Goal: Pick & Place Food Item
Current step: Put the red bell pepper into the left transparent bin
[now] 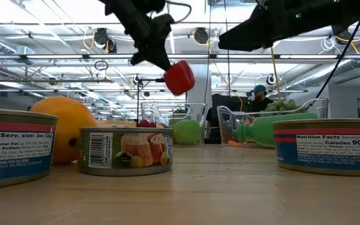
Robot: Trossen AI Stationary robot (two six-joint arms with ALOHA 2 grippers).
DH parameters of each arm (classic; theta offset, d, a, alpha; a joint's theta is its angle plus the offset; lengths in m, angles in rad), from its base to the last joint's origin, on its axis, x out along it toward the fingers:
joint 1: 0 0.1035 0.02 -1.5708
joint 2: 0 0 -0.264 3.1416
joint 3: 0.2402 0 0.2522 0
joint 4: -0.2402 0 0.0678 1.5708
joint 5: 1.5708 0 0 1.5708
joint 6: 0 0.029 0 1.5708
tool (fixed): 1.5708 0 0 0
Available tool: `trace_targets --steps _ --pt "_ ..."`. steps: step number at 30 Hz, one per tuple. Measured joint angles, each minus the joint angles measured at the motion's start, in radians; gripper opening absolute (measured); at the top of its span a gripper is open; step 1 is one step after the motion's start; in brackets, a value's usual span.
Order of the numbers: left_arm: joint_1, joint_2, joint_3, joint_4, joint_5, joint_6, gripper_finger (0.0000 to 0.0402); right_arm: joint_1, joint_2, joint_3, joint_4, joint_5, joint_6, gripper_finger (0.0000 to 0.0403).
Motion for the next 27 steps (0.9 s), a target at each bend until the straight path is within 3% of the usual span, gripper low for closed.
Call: trace_targets --steps 15,27 --pt "0.006 0.2 0.0 0.012 -0.018 -0.022 0.0024 0.0 0.0 0.0 0.0 0.0 0.007 0.0357" --pt "-0.002 0.308 0.0 0.09 0.056 -0.032 0.003 0.0 0.0 0.0 0.0 0.0 0.003 0.0357"
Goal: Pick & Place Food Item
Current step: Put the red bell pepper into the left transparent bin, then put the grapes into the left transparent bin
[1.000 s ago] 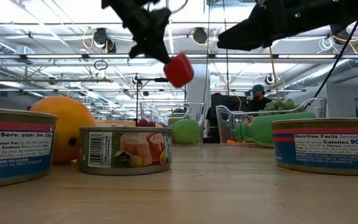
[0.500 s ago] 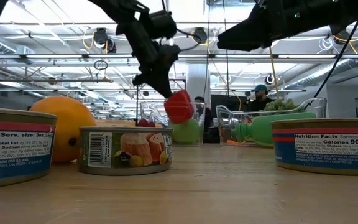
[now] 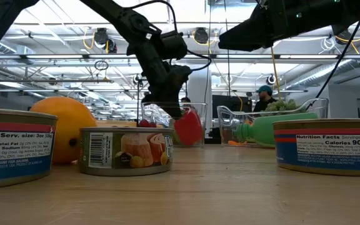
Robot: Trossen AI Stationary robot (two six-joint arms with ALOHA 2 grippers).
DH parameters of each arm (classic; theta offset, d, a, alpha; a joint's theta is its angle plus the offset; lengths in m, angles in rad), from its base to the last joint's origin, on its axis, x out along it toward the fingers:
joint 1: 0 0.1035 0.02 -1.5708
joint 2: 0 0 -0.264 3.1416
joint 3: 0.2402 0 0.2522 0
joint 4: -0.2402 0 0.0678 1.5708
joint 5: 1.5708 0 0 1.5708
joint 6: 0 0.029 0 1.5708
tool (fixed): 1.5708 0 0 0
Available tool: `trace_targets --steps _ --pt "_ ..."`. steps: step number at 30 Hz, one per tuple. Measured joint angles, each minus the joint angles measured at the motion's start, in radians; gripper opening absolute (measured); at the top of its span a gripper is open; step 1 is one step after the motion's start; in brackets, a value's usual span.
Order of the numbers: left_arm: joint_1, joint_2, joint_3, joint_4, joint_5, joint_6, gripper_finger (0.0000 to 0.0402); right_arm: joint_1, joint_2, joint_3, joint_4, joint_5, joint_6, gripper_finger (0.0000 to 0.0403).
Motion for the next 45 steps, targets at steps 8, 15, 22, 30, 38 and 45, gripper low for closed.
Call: trace_targets --steps 8,15,22,30,38,45 --pt "-0.001 -0.004 0.0 0.014 0.0 -0.02 0.01 0.0 0.0 0.0 0.0 0.0 0.0 0.0357" --pt "-0.001 -0.009 0.0 0.048 0.001 -0.009 0.0178 0.0 0.0 0.0 -0.006 0.0 0.0 0.0357" --pt "0.001 -0.077 -0.001 0.054 0.002 0.023 0.022 0.0 0.0 -0.001 -0.021 0.001 0.0 0.0357" --pt "-0.026 -0.288 -0.01 -0.099 -0.039 0.044 0.0227 0.013 -0.01 -0.001 -0.056 0.003 0.033 0.0357" --pt "-0.213 -0.36 -0.162 -0.189 -0.053 0.026 0.0228 0.059 -0.043 -0.001 -0.197 0.001 0.126 0.0357" --pt "-0.342 -0.359 -0.335 -0.01 -0.209 0.01 0.0227 0.104 -0.048 -0.001 -0.222 0.001 0.132 0.0357"
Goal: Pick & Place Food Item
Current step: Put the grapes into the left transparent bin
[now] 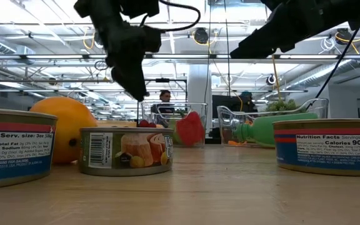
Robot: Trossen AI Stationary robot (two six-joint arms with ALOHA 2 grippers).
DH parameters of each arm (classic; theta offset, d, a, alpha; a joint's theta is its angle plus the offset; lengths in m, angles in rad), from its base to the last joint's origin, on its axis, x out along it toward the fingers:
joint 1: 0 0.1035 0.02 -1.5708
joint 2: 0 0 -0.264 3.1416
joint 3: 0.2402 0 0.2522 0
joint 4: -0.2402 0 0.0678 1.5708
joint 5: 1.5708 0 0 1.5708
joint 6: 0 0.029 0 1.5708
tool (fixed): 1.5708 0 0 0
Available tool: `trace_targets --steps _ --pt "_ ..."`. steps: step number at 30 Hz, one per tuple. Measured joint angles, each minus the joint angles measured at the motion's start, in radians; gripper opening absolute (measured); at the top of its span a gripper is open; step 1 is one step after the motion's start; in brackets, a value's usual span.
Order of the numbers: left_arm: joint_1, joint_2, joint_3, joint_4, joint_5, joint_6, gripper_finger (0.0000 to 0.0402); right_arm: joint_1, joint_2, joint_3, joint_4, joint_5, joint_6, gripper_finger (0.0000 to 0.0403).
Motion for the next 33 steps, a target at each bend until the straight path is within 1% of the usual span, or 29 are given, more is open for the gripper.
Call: trace_targets --steps 2,8,13,18,20,28,33 --pt "-0.015 0.0 -0.032 0.061 -0.029 -0.007 0.0227 0.01 0.0 0.0 -0.003 0.0 0.006 0.0357" --pt "-0.032 0.0 -0.103 0.218 -0.021 -0.029 0.0227 0.023 0.0 0.0 -0.017 0.001 0.051 0.0357" --pt "-0.061 0.02 -0.121 0.325 -0.043 0.054 0.0227 0.024 0.0 0.0 -0.027 0.0 0.056 0.0357" --pt "-0.076 0.076 -0.121 0.299 -0.082 0.061 0.0227 0.023 0.0 0.0 -0.027 0.0 0.055 0.0357" --pt "-0.071 0.103 -0.123 0.275 -0.082 0.061 0.0227 0.023 0.0 0.0 -0.026 0.001 0.055 0.0357" --pt "-0.055 0.203 -0.121 0.316 -0.071 0.061 0.0227 0.023 0.001 0.0 -0.023 0.001 0.055 0.0357" --pt "-0.041 0.251 -0.118 0.324 -0.07 0.061 0.0227 0.023 0.001 -0.026 0.017 0.001 0.056 0.0357"
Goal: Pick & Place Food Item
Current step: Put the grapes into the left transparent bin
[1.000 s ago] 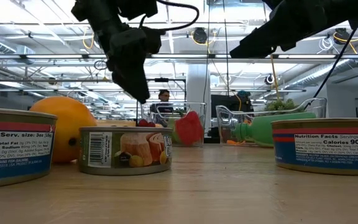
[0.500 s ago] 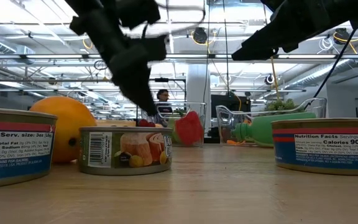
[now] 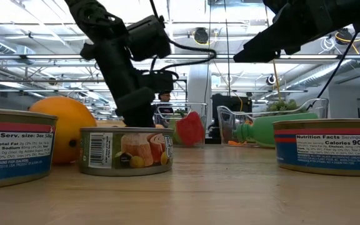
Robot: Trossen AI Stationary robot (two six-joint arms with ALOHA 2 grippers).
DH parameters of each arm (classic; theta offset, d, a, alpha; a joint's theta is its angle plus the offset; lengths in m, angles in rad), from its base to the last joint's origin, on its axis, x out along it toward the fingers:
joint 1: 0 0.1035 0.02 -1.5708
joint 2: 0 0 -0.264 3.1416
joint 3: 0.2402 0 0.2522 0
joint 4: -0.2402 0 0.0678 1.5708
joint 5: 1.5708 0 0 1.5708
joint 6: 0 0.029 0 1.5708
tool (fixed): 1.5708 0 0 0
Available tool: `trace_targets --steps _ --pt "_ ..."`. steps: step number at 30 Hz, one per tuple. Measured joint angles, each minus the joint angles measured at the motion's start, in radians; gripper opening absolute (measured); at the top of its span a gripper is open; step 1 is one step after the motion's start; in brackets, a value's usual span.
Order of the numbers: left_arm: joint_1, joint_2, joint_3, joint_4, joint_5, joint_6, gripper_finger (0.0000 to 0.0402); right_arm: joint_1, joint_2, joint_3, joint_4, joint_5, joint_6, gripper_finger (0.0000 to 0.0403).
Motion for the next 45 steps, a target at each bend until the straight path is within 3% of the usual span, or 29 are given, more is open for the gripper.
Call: trace_targets --steps 6,17,24,31,38,45 --pt "0.008 0.002 0.0 -0.001 0.004 0.033 0.0208 0.0 0.0 -0.008 0.012 0.0 0.0 0.0357" --pt "0.017 0.0 0.018 0.02 -0.003 0.124 0.0019 0.0 0.0 -0.009 0.012 0.0 0.0 0.0357" --pt "0.021 -0.086 0.071 -0.003 -0.023 0.128 0.0036 0.0 0.0 -0.01 0.014 0.0 0.0 0.0357" --pt "0.053 -0.249 0.104 0.023 -0.187 0.124 0.0015 0.0 0.0 -0.01 0.038 0.0 -0.004 0.0357" --pt "0.118 -0.381 0.105 0.195 -0.255 0.124 0.003 0.0 0.0 -0.01 0.054 0.0 -0.01 0.0357" --pt "0.277 -0.358 0.106 0.37 -0.248 0.082 0.0017 0.0 0.0 -0.01 0.057 0.0 -0.009 0.0357"
